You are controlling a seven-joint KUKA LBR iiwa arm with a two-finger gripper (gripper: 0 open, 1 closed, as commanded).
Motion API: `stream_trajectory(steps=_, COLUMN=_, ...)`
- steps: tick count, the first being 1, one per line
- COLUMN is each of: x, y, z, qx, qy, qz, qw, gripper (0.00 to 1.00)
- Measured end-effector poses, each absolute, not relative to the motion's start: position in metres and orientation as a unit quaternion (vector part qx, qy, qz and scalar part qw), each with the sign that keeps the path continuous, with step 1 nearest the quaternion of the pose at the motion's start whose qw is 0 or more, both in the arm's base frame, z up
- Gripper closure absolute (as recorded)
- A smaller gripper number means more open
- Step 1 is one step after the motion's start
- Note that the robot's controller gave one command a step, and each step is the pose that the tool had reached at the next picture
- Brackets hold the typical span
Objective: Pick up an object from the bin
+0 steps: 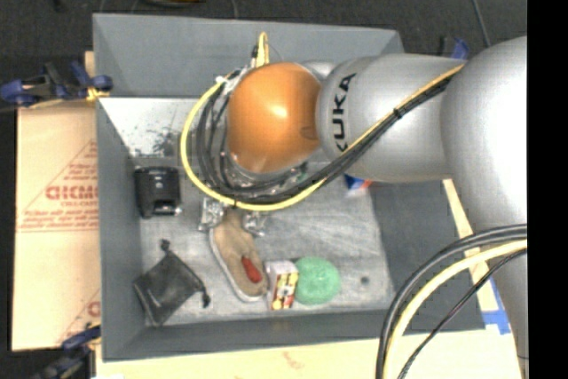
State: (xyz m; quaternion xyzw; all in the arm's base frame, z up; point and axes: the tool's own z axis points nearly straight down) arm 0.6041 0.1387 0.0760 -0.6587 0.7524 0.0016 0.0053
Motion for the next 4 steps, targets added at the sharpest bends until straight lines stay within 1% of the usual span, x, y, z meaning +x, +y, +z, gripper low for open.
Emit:
stream_trajectory(steps=2, x=0.604, y=0.138, z=0.092, qx=-0.658, qy=0.753, qz=0.001, qw=0.002, gripper=1.00)
stream_trajectory(steps=3, x=0.602, y=0.138, z=0.104, qx=-0.657, qy=0.754, qz=0.002, qw=-0.001, gripper=1.00)
stream_trajectory(steps=4, x=0.602, y=0.138, z=0.126, qx=-0.658, qy=0.753, qz=0.002, qw=-0.001, gripper=1.00)
